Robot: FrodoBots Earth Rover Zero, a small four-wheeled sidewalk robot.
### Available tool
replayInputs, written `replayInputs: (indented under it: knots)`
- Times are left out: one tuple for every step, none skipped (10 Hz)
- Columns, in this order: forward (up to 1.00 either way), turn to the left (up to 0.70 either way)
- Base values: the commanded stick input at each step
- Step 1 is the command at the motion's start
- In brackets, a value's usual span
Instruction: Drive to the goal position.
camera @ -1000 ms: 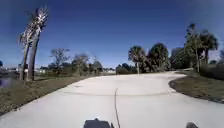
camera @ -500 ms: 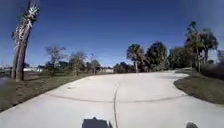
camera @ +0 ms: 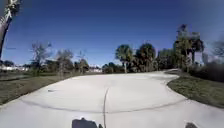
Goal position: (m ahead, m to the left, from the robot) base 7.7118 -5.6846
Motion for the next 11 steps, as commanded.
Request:
replayInputs:
  knots:
    - [1.0, -0.4]
    - [1.0, -0.4]
    - [1.0, -0.18]
    - [1.0, 0.0]
    - [1.0, 0.0]
    - [1.0, 0.0]
    - [1.0, 0.0]
    - [1.0, 0.0]
    - [1.0, 0.0]
    - [1.0, 0.0]
    - [1.0, 0.0]
